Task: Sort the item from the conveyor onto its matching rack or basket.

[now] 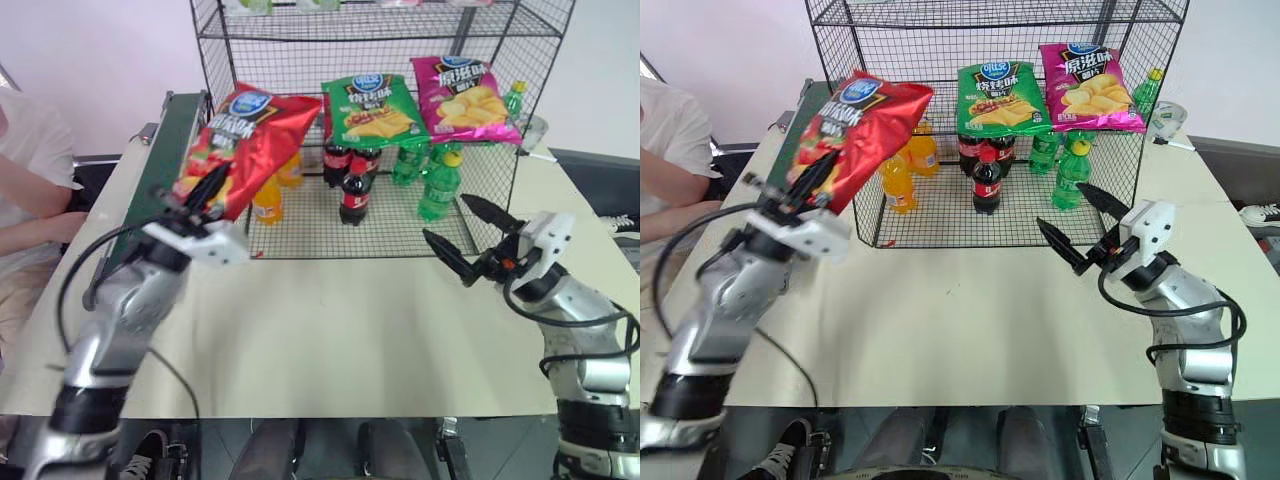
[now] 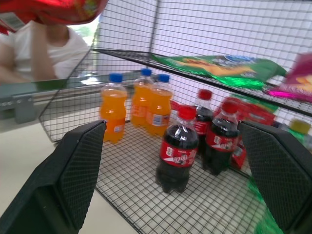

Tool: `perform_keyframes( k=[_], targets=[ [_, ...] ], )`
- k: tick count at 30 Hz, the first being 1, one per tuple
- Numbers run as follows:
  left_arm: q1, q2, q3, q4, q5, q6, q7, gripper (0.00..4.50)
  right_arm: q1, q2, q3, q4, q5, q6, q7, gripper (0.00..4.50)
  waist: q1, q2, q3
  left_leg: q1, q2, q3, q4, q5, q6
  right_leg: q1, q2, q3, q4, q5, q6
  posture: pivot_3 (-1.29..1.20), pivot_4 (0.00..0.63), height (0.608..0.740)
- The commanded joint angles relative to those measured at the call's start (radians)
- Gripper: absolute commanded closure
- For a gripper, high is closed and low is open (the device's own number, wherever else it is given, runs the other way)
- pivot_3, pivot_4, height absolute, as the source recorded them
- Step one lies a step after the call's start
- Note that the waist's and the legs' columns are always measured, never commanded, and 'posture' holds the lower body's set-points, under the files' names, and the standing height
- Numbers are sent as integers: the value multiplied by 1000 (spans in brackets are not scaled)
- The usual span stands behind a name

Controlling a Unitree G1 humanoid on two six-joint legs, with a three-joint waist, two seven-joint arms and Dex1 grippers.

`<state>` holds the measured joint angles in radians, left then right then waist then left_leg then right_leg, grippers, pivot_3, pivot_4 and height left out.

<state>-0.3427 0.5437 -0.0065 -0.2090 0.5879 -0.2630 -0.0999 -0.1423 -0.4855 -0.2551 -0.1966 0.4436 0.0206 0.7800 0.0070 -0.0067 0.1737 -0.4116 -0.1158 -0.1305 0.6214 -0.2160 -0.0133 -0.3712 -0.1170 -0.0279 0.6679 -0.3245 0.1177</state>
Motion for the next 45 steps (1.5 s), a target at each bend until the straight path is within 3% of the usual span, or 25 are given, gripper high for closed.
perform_keyframes(
  k=[1, 5, 20, 27, 37, 41, 45],
  targets=[
    [-102, -44, -33, 56, 63, 70, 36, 4456, 4, 19, 8, -79, 1, -16, -42, 0, -1, 0, 0, 0, 0, 0, 0, 0, 0, 0, 1, 0, 0, 0, 0, 0, 150, 740],
    [-226, -86, -86, 192, 143, 149, 75, 4456, 17, 25, 27, -101, -8, -18, -63, 0, 3, -1, 0, 0, 0, 0, 0, 0, 0, 0, 2, 0, 0, 0, 0, 0, 150, 740],
    [-651, -324, -106, 756, 26, 262, 274, 4456, -51, 57, 134, -86, -15, -8, -90, 0, 4, -2, 1, -2, -1, -1, 6, 1, -1, 0, 3, -1, 1, 0, 1, 0, 150, 740],
    [-826, -344, -89, 1038, -50, 252, 389, 4456, -51, 56, 145, -79, -23, -9, -90, 0, -2, -2, 1, -4, -1, -1, 7, 1, -1, -2, 3, -1, 3, 0, 2, 0, 150, 740],
    [-893, -340, -95, 1232, -118, 195, 448, 4456, -45, 50, 143, -80, -27, -8, -91, 0, -11, -3, 1, -4, -1, -1, 8, 1, -1, -2, 3, -1, 3, 0, 2, 0, 150, 740],
    [-915, -345, -101, 1259, -136, 171, 457, 3259, -51, 53, 152, -84, -26, -2, -89, 0, -18, -3, 1, -5, -1, -1, 8, 1, -1, -2, 3, -1, 3, 0, 2, 0, 150, 740],
    [-914, -336, -122, 1238, -117, 157, 504, 1251, -57, 51, 151, -78, -26, 0, -85, 0, -19, -3, 1, -7, -1, -1, 8, 1, -1, -4, 3, -1, 4, 0, 2, 0, 150, 740]
  ],
)
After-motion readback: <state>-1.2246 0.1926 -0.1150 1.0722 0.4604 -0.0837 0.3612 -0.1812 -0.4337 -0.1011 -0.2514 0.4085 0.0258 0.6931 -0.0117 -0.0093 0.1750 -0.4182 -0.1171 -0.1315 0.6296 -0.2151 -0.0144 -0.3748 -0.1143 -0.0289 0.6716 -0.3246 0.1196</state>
